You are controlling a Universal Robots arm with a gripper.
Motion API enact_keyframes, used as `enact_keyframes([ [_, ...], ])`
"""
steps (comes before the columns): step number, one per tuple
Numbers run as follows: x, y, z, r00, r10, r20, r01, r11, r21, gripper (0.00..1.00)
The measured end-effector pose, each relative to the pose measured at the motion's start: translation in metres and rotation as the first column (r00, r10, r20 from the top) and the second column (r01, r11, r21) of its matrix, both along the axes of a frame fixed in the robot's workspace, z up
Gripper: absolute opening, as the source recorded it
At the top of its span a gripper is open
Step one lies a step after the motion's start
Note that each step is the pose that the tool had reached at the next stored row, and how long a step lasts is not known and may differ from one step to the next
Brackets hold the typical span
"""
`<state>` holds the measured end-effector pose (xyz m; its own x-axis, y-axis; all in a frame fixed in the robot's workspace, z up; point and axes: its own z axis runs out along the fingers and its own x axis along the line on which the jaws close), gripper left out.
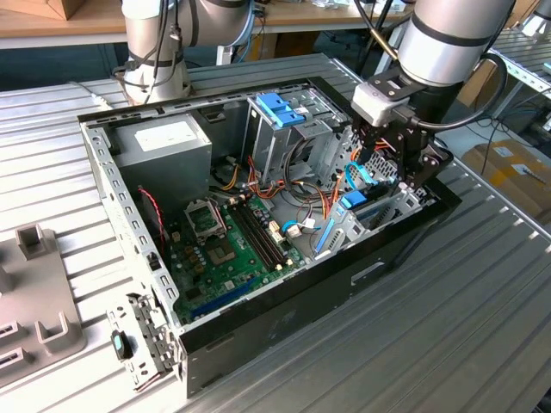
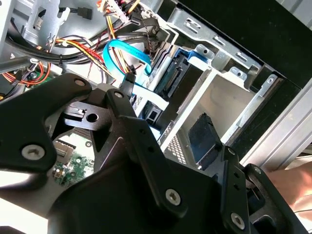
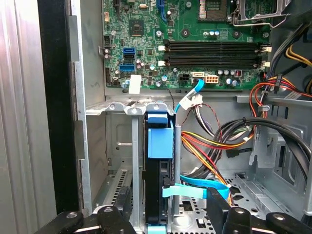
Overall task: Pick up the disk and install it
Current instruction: 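Insert the first disk wire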
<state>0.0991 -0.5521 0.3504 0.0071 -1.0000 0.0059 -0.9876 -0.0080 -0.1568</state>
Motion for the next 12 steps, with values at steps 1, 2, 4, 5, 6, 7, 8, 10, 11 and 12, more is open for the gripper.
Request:
enact_keyframes([
  [1,0.0001,0.0,0.0,1.0,0.0,-0.0001,0.0,1.0,0.0,0.71],
  [2,0.0001,0.0,0.0,1.0,0.0,-0.0002,0.0,1.0,0.0001,0.71],
  [4,0.0002,0.0,0.0,1.0,0.0,-0.0005,0.0,1.0,-0.0002,0.71],
  [5,0.001,0.0,0.0,1.0,0.0,-0.0048,0.0,1.0,-0.0002,0.71],
  [6,0.0019,0.0,0.0,0.9999,0.0,-0.0102,0.0,1.0,-0.0002,0.71],
  [7,0.0029,0.0,0.0,0.9999,0.0,-0.0164,0.0,1.0,-0.0003,0.71],
  [8,0.0045,0.0,0.0,0.9996,0.0,-0.0273,0.0,1.0,-0.0005,0.71],
  [10,0.0091,0.0,0.0,0.9982,0.0,-0.0602,0.0,1.0,-0.001,0.71],
  [11,0.0134,0.0001,-0.0001,0.9963,0.0,-0.0859,0.0,1.0,-0.0016,0.71],
  [12,0.0171,0.0001,-0.0001,0.9942,0.0,-0.1077,0.0,1.0,-0.002,0.71],
])
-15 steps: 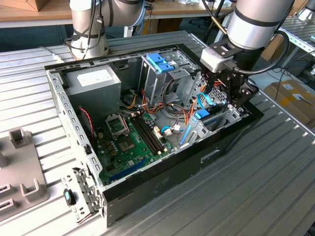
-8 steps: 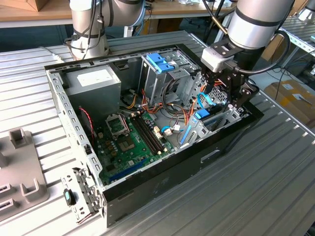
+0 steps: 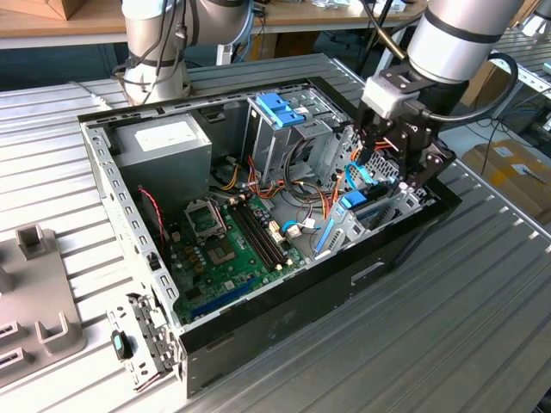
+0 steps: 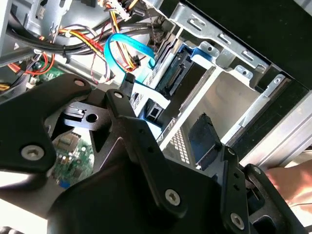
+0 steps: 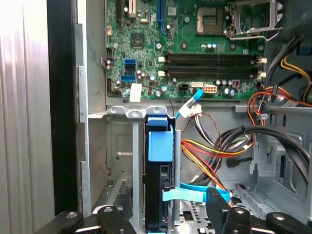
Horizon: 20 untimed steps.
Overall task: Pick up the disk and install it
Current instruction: 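Insert the first disk wire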
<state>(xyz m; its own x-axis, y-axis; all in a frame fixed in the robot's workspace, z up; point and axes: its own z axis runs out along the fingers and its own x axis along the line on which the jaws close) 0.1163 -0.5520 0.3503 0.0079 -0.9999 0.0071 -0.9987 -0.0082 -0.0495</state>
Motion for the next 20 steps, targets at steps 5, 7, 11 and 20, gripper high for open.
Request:
enact_keyframes([
  [5,0.0089,0.0001,-0.0006,0.9997,0.0,-0.0264,0.0,1.0,0.0002,0.71],
  [7,0.0089,0.0,-0.0005,0.9997,0.0,-0.0264,0.0,1.0,0.0001,0.71],
  [11,0.0101,0.0001,-0.0006,0.9997,0.0,-0.0264,0.0,1.0,0.0002,0.71],
  [20,0.0135,0.0004,-0.0006,0.9996,0.0,-0.0271,0.0,1.0,0.0002,0.71],
])
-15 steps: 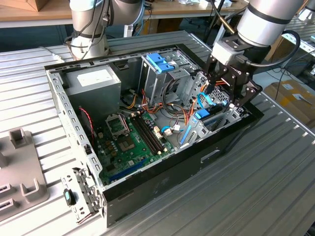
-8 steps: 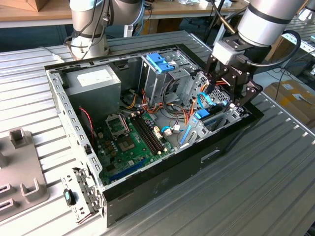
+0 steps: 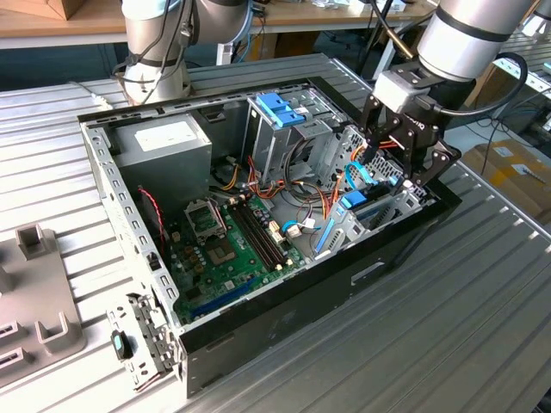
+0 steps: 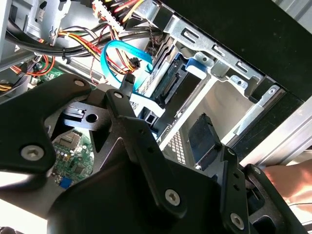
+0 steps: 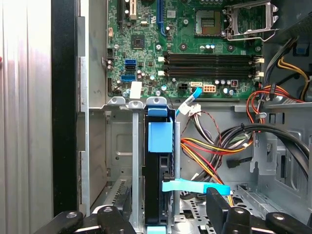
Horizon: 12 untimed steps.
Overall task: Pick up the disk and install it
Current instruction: 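Insert the first disk wire, then insert the second disk wire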
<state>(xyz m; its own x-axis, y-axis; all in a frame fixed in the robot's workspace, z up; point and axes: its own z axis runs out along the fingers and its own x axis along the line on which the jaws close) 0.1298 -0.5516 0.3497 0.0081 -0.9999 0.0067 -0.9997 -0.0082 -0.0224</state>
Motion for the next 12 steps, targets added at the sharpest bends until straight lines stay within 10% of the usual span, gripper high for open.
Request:
enact_keyframes([
  [12,0.0008,0.0001,-0.0002,0.9998,0.019,0.0,-0.019,0.9998,-0.0001,0.71],
])
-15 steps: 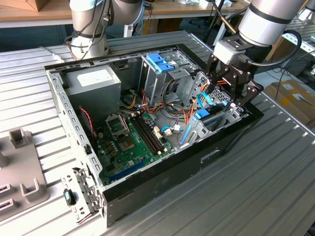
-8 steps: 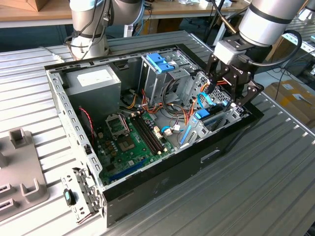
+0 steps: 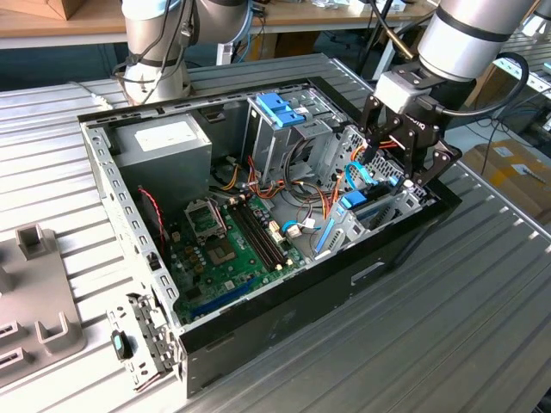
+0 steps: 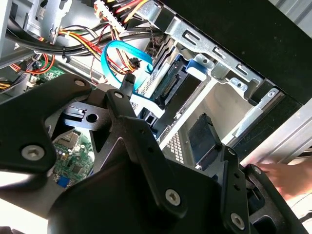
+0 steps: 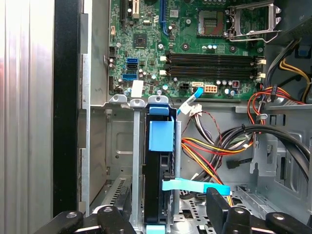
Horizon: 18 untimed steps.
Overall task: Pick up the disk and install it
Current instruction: 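Insert the second disk wire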
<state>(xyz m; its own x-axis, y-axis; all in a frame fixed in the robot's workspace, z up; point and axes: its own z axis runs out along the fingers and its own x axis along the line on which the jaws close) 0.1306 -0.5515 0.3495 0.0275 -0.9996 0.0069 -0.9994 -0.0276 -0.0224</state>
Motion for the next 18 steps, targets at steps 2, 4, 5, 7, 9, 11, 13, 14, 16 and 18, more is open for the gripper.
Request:
enact_keyframes([
  [2,0.0,0.0,0.0,1.0,0.0,0.0,0.0,1.0,0.0,0.71],
  [4,0.0001,0.0,0.0,1.0,0.0,0.0,0.0,1.0,0.0,0.71],
  [5,0.0001,0.0003,0.0,1.0,0.0,0.0,0.0,1.0,0.0002,0.71],
  [7,0.0002,0.0006,0.0,1.0,0.001,0.0,-0.001,1.0,0.0,0.71],
  [9,0.0002,0.0007,0.0,1.0,0.008,0.0,-0.008,1.0,-0.0001,0.71],
  [11,0.0002,0.0007,0.0,0.9999,0.015,0.0,-0.015,0.9999,0.0,0.71],
  [13,0.0002,0.001,0.0,0.9997,0.024,0.0,-0.024,0.9997,0.0,0.71],
  [14,0.0002,0.0012,0.0,0.9996,0.028,0.0,-0.028,0.9996,0.0,0.71],
  [16,0.0002,0.0014,0.0007,0.9993,0.038,0.0,-0.038,0.9993,-0.0001,0.71],
  [18,0.0002,0.0016,0.0019,0.9987,0.051,0.0,-0.051,0.9987,-0.0001,0.71],
])
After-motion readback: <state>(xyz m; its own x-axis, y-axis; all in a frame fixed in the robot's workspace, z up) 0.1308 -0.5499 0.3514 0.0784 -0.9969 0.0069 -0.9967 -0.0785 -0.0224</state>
